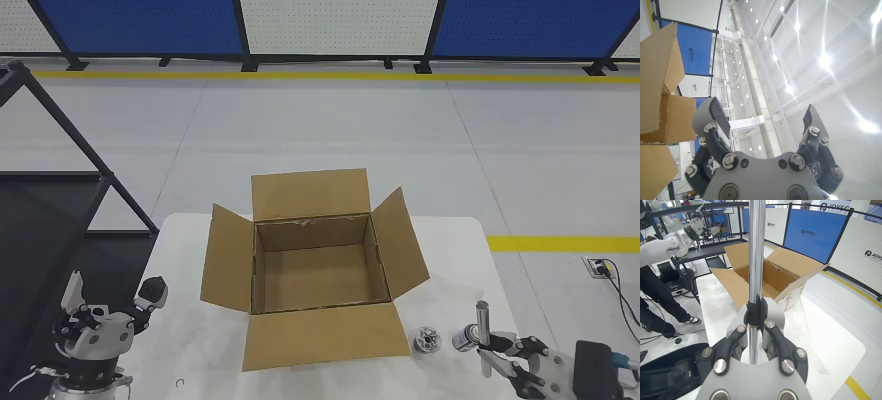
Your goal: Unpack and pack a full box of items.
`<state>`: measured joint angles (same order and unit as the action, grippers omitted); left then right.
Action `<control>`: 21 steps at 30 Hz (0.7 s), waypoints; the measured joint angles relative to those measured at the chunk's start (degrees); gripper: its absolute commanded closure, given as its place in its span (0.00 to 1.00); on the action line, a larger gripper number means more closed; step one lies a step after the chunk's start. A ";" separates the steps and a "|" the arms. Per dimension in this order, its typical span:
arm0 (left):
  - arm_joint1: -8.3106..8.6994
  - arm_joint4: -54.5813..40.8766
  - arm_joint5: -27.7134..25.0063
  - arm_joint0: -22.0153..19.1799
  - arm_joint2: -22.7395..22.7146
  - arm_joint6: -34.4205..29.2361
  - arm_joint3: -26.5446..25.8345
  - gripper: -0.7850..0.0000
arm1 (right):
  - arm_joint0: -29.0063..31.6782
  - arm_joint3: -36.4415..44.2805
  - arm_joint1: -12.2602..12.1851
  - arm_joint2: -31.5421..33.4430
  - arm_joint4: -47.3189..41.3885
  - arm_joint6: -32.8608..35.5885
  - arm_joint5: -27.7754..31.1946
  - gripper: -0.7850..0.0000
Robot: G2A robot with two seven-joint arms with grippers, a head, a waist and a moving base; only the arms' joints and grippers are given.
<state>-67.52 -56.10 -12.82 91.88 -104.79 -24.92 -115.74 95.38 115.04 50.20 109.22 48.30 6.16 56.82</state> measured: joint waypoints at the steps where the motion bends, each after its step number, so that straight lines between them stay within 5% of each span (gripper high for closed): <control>1: 0.00 0.00 0.00 0.00 0.00 0.00 0.00 0.00 | -0.01 0.89 -0.01 -0.40 1.62 0.98 -0.49 1.00; 21: 0.00 0.00 0.00 0.00 0.00 0.00 0.00 0.00 | -2.69 -8.07 -2.68 -12.31 42.81 3.18 0.69 1.00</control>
<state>-67.52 -56.10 -12.82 91.88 -104.79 -24.92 -115.74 92.70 106.98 47.51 96.91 91.11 9.34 57.52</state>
